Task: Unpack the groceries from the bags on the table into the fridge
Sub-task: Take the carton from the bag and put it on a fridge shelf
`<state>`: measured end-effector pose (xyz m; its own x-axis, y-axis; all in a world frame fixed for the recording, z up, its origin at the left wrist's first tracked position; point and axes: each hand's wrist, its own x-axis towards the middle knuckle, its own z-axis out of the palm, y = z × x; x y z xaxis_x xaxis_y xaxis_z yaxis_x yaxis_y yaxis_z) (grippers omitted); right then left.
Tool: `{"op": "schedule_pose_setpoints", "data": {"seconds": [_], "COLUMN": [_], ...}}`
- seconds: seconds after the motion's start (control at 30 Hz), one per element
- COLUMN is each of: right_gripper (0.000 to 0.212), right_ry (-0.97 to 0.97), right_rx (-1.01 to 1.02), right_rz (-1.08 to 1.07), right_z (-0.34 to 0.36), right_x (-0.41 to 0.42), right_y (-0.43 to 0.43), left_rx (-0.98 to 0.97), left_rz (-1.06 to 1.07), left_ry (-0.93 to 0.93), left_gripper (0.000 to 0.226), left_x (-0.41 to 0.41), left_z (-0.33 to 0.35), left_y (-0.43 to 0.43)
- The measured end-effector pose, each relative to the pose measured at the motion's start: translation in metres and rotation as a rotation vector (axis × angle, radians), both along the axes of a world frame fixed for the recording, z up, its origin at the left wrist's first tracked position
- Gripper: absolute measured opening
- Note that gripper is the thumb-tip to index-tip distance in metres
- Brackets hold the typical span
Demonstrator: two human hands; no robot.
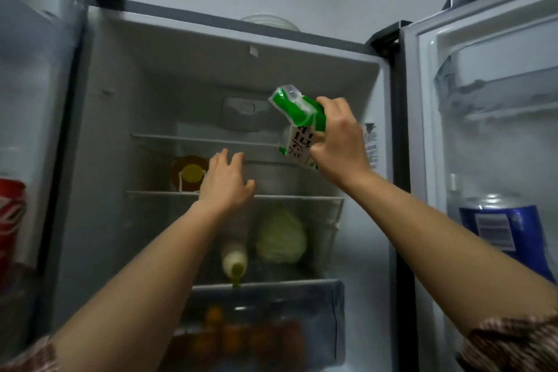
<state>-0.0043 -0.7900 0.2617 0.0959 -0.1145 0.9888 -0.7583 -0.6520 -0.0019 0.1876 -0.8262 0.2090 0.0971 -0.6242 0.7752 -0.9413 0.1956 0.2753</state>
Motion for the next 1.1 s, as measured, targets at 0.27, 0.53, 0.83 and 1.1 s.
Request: {"op": "schedule_pose_setpoints", "data": {"seconds": [0.27,0.53,0.83,1.1], "right_gripper": [0.068,0.049,0.033,0.046], "right_ry": [0.185,0.238,0.165,0.183], "right_rx": [-0.140,0.181,0.635,0.515], "right_rz": [-0.130,0.024,0.073,-0.030], "right_z": [0.037,0.035,0.062,0.035], "right_x": [0.030,0.054,0.052,0.053], "right_y": [-0.096,-0.158,-0.187,-0.176], "left_rx": [-0.061,-0.356,-0.355,-0.306], "left_rz": [0.123,0.206,0.201,0.176], "left_ry": [-0.182,-0.195,-0.181,-0.173], "left_gripper": [0.062,0.041,0.041,0.045], "left_x": [0.040,0.044,0.046,0.046], "left_z": [0.045,0.040,0.038,0.038], "left_y": [-0.078,-0.109,-0.112,-0.109]}}
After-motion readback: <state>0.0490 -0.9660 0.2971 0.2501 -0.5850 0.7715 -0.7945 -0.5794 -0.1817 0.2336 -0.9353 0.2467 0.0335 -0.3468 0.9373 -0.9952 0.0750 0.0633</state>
